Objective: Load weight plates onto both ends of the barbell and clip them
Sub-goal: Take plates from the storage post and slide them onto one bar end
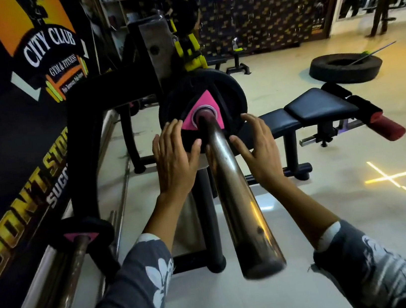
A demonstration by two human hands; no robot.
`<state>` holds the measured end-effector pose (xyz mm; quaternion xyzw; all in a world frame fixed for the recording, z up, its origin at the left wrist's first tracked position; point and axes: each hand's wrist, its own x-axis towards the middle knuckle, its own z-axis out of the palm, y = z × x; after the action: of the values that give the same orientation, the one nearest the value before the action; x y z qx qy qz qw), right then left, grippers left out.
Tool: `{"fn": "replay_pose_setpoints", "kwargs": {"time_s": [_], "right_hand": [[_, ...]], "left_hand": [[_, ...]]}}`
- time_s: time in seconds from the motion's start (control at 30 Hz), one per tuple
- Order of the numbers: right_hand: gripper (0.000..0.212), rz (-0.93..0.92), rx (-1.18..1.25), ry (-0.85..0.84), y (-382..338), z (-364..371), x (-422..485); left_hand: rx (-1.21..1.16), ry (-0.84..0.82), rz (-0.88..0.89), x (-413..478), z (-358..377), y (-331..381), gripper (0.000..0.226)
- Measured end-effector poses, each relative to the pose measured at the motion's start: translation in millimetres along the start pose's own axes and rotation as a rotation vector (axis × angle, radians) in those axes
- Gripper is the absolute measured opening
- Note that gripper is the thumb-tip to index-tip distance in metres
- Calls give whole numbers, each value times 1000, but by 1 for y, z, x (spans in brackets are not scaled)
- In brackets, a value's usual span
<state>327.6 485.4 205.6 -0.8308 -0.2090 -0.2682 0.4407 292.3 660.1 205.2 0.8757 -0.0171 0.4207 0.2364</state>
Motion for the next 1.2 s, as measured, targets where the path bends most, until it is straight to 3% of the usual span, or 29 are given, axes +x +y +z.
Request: {"fn": "replay_pose_setpoints", "kwargs": {"time_s": [0.4,0.63,0.73,0.93,1.2], "right_hand": [[55,-102,-5,-62,-96,-120,-208],[43,-160,49,-182,-147,-110,-280],[45,-134,45,-289,-165,-82,-297],[28,-71,-49,-562,-180,3,-309],[22,-34,-54,-781,-202,192,-291]], "left_hand": [[-103,50,24,-189,-126,117,48],[-35,19,21,-255,-193,123,48],[38,-47,-17,-276,-215,98,50],[194,-192,-132,-308,-246,6,37],[293,-352,-344,-314,-266,-180,34]]}}
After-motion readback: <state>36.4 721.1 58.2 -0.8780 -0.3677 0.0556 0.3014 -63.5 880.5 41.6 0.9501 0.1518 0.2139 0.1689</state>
